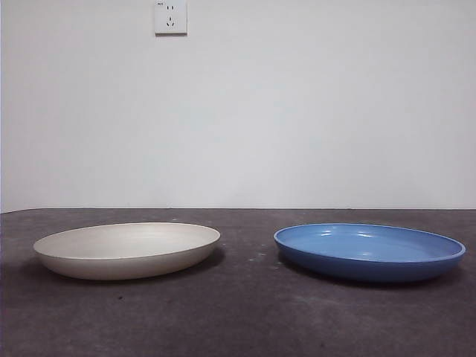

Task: Pick up the white plate, put it on the blue plate, put it on desk

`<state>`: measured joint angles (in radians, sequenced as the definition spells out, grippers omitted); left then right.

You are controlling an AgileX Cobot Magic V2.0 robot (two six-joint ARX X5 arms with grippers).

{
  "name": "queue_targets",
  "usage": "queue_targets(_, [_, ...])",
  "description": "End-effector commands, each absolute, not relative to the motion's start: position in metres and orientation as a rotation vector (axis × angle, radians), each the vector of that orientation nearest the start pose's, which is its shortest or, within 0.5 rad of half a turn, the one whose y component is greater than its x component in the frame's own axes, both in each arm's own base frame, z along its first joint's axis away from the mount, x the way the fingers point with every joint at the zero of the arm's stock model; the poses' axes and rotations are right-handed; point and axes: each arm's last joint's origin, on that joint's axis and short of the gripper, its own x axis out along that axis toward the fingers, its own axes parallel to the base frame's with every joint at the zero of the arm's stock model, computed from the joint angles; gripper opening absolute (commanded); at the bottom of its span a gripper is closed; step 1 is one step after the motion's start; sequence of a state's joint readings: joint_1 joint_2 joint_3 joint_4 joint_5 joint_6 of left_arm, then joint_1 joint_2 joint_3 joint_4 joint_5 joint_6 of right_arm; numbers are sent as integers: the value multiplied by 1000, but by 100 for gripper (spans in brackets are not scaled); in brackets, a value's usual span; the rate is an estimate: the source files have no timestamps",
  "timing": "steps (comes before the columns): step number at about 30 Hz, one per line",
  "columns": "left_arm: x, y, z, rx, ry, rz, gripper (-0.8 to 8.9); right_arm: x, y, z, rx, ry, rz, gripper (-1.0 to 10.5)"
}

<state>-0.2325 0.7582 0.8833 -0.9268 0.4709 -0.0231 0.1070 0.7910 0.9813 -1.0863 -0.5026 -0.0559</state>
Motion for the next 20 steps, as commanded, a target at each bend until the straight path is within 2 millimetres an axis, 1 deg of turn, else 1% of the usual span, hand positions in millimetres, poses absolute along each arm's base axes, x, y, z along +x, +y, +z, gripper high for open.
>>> queue_targets(1, [123,-43,315,-101,786,-670,67,120,28,328,107,853,613,12])
queue_targets(2, [123,-43,315,-102,786,-670,106,120,29,328,107,853,614,27])
queue_targets(3, [124,-43,315,-105,786,-668,168,120,29,328,109,854,614,73])
queue_targets(7, [124,-43,315,-113,791,-664,425,120,29,328,113,857,605,361])
queue_targets(8, [124,-43,315,-121,793,-661,444,120,29,328,113,857,603,406])
queue_targets(9, [124,-43,315,-129,795,-657,443,120,29,328,117,858,602,419])
queue_targets(15, [128,-44,317,-154,778,-647,443,120,29,328,119,859,601,419])
queue_targets(20, [146,-47,314,-158,777,-586,442,120,29,328,121,860,600,419])
